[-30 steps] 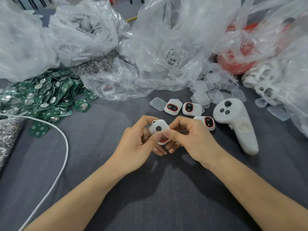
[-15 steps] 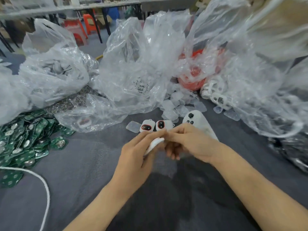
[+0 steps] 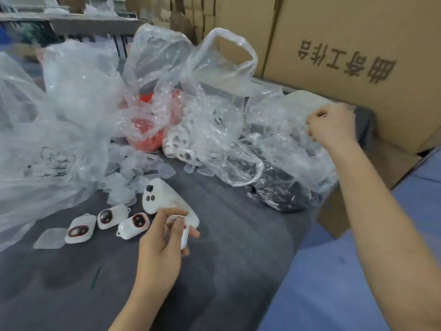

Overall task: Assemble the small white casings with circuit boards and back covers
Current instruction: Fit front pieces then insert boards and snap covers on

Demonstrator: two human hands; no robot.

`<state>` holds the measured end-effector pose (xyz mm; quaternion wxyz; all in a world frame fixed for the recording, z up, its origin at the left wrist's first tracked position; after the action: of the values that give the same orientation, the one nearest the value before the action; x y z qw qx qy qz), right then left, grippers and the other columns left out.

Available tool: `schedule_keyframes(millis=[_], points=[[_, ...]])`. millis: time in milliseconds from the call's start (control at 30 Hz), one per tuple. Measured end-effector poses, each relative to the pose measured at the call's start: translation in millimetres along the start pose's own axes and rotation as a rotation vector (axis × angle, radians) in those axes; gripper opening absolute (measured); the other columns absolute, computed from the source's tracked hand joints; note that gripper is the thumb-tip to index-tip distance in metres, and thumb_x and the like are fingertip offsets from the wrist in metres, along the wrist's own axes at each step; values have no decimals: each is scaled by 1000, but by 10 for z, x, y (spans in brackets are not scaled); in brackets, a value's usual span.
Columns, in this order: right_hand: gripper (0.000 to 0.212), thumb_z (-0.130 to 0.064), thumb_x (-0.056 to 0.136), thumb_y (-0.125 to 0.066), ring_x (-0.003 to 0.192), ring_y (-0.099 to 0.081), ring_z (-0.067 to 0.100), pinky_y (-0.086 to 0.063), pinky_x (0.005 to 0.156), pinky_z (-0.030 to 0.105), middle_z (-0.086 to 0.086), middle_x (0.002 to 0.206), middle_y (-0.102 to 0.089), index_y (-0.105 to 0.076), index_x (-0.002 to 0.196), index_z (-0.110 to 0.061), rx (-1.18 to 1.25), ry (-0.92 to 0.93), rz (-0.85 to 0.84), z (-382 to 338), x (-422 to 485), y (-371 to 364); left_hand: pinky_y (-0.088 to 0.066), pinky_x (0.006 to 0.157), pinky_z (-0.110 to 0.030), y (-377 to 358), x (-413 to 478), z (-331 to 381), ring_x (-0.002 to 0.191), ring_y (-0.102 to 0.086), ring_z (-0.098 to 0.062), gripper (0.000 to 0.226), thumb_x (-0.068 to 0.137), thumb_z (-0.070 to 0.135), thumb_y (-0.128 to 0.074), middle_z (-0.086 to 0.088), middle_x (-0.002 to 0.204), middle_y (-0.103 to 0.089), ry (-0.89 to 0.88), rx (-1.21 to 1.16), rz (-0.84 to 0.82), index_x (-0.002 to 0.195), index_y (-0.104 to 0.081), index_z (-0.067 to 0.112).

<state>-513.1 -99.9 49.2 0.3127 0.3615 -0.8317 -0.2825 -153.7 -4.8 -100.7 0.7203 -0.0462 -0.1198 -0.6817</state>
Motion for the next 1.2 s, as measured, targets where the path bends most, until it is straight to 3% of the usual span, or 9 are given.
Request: schedule_keyframes(millis=[200,300,400,600,700,767,900,1033,1200], points=[[23,-2,96,-41,65,-45,21,-35,58,29,11,79,-50,-50,75,-9,-367,-112,-479,433,-78,-795,-43,47,-20,-61,7,29,46,-49,-13,35,99,7,-47,-3,71,-71,-14,34,-45,85,-60,37],[26,-6,98,-38,82,-50,24,-34,74,28,18,103,-57,-55,116,0,-411,-75,-528,272,-48,-940,-43,46,-18,-30,5,24,46,-49,-12,24,99,5,-46,-6,71,-71,-19,-2,-27,96,-60,25],[30,0,98,-34,83,-45,25,-34,73,29,20,105,-54,-50,123,7,-404,-30,-540,119,-4,-991,-43,48,-19,-37,13,3,48,-50,-13,23,99,6,-46,-7,71,-70,-19,5,-38,97,-60,24],[20,5,90,-46,67,-52,22,-40,70,29,15,88,-62,-64,95,-3,-487,114,-338,-50,87,-805,-44,51,-22,-10,14,-22,52,-56,-22,35,100,8,-47,-2,71,-69,-4,17,-1,95,-59,40],[13,-5,90,-55,90,-64,29,-53,81,41,14,96,-68,-66,93,-9,-122,160,116,-250,-30,-187,-50,60,-29,73,9,-69,61,-57,-3,34,98,11,-50,14,79,-65,45,14,101,99,-59,43],[9,-6,91,-57,78,-69,18,-58,75,36,6,84,-69,-64,89,-11,324,241,207,-481,-283,55,-50,59,-30,107,11,-78,64,-56,2,30,97,13,-51,18,84,-62,48,5,153,101,-59,42],[14,3,88,-60,68,-72,19,-57,64,21,5,69,-71,-64,93,-10,937,237,-353,-1155,-1075,-434,-43,43,-24,198,-23,-6,42,-50,-14,24,99,5,-45,0,75,-65,63,-157,197,106,-57,24],[15,7,89,-58,65,-70,16,-57,64,23,3,70,-72,-66,92,-5,981,137,-894,-1569,-1999,-1344,-45,50,-20,692,-92,15,48,-52,-14,24,98,4,-48,-5,80,-66,47,-111,259,111,-56,23],[12,8,86,-60,67,-71,16,-55,66,20,12,81,-72,-67,87,-2,1033,32,-1192,-1888,-2782,-1960,-39,47,-20,1478,-261,18,49,-44,-8,21,97,10,-51,12,68,-55,76,-98,433,114,-54,23]])
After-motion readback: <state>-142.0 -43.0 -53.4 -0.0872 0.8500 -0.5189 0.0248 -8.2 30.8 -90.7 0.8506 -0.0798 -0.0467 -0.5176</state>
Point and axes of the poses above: each hand's wrist, its own x-axis towards the middle knuckle, its own y-axis out of the back of the hand, z = x × y, the point moved 8 cm from there along x, towards the middle knuckle
